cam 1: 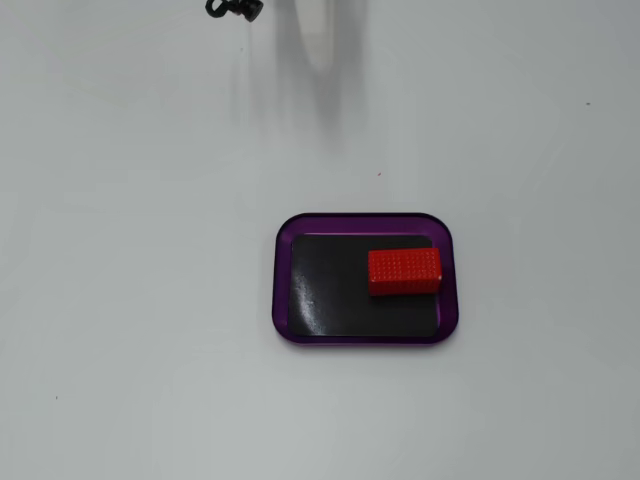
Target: Remove the cube from the box.
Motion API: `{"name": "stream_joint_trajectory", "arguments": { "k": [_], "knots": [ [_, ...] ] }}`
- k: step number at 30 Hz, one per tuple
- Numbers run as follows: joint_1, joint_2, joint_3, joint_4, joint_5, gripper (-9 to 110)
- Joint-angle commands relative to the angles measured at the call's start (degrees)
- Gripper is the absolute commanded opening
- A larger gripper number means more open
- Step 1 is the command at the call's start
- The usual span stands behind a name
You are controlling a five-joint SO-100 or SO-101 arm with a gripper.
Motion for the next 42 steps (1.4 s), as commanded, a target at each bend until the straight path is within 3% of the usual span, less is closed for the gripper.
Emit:
{"name": "stream_joint_trajectory", "arguments": {
  "k": [1, 8, 16, 24, 32, 42],
  "knots": [
    [-1.1, -11.6, -6.6, 0.1, -0.8, 0],
    [-1.4, -50.4, -34.8, 1.7, -0.6, 9],
    [-2.1, -88.9, -77.9, 19.5, -0.2, 22],
    [-8.3, -116.5, -111.9, 32.3, -0.2, 25],
    [-9.6, -130.9, -125.9, 34.2, 3.1, 25],
    [-9.6, -137.6, -126.8, 31.9, 3.1, 25]
  ]
}}
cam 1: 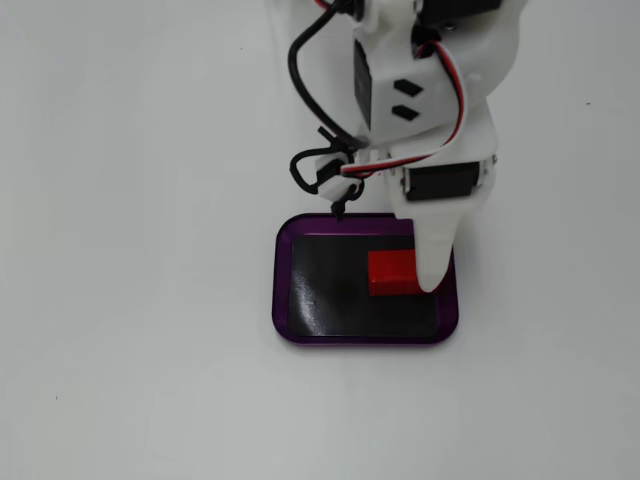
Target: Remove the cube from the box.
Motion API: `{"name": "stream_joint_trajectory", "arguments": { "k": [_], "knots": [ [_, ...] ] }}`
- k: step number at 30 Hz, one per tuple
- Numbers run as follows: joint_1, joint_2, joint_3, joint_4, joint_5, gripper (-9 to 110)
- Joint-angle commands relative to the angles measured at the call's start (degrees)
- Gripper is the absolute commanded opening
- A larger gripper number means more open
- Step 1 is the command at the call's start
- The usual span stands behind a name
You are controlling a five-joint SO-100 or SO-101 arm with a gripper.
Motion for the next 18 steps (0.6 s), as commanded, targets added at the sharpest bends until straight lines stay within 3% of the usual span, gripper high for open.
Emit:
{"name": "stream_joint_trajectory", "arguments": {
  "k": [1, 18],
  "knots": [
    [0.1, 0.3, -1.5, -2.1, 0.4, 25],
    [0.4, -0.4, -1.1, -7.5, -0.2, 25]
  ]
}}
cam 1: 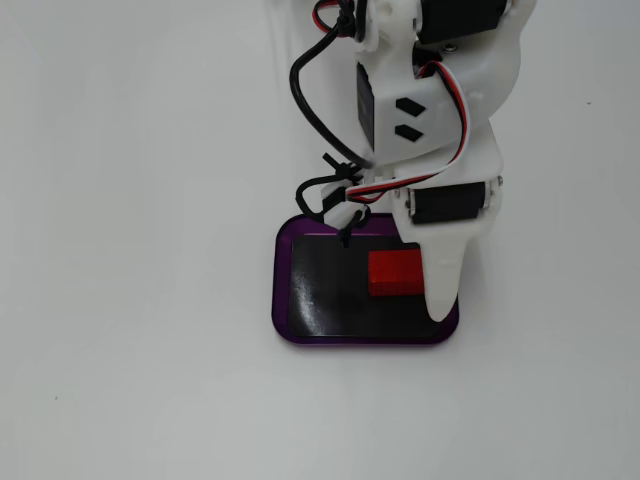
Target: Remove the cube from the box.
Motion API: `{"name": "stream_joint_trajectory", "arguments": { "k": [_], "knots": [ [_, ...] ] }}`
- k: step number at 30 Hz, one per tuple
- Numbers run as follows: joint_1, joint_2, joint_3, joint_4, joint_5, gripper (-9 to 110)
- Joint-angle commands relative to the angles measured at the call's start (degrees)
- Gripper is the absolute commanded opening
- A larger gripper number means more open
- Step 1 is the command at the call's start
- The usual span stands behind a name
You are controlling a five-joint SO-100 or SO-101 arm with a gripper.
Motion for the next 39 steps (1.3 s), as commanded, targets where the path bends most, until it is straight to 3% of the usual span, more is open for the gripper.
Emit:
{"name": "stream_joint_trajectory", "arguments": {
  "k": [1, 18, 24, 31, 39],
  "knots": [
    [0.4, 0.5, -1.1, -0.6, -0.2, 25],
    [3.1, -6.1, -2.2, -1.1, -0.3, 24],
    [3.0, -5.7, -2.2, -1.3, -0.3, 0],
    [2.0, -4.5, -4.3, -0.4, 0.1, 0],
    [2.1, 3.9, -17.7, 14.4, -0.1, 0]
  ]
}}
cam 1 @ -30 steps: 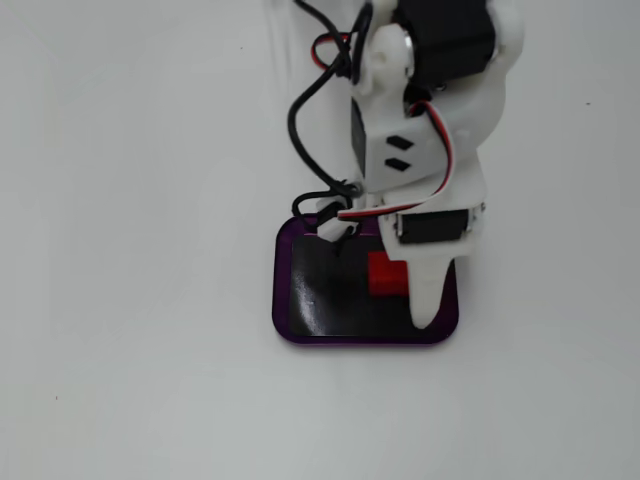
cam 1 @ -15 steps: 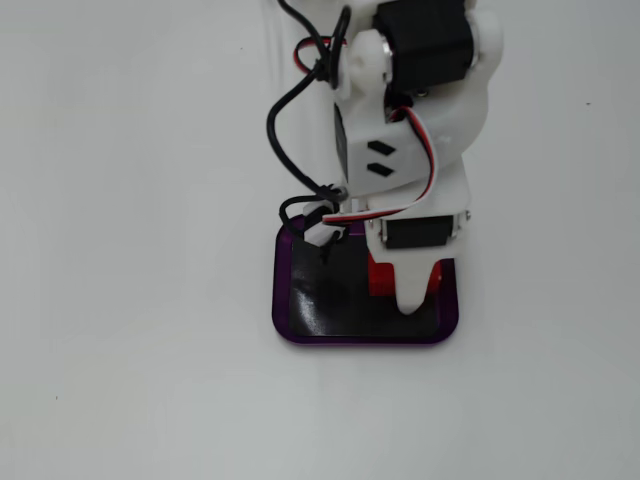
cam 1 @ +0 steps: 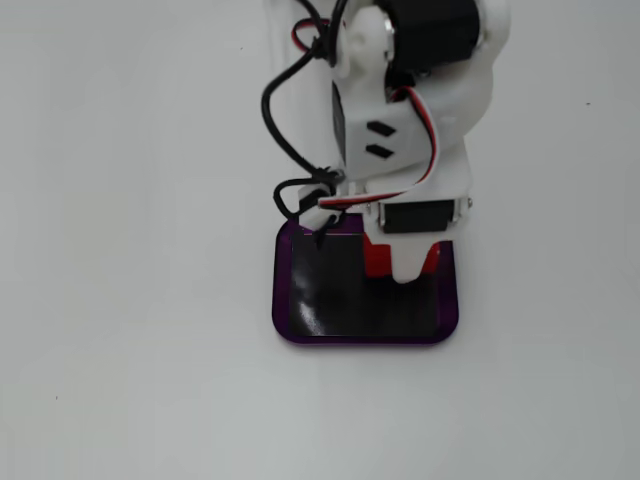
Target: Remove the cube from the box.
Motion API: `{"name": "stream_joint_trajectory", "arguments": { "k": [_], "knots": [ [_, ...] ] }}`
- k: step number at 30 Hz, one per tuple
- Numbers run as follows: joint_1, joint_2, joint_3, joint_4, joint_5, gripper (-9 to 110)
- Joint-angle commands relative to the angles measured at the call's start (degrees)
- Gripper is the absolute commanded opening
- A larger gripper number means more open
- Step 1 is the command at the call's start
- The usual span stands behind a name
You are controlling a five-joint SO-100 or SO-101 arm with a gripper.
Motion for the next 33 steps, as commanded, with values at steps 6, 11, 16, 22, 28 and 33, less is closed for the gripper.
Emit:
{"name": "stream_joint_trajectory", "arguments": {
  "k": [6, 11, 16, 22, 28, 33],
  "knots": [
    [0.4, 19.7, -2.9, 8.7, 0.5, 0],
    [0.4, 30.7, 15.9, 7.6, 0.4, 0],
    [0.4, 40.9, 37.7, -1.0, 0.5, 0],
    [-0.3, 53.2, 68.1, -17.6, 0.4, 0],
    [-0.2, 61.2, 90.0, -33.0, 0.0, 0],
    [0.4, 61.8, 96.9, -39.6, -0.1, 0]
  ]
}}
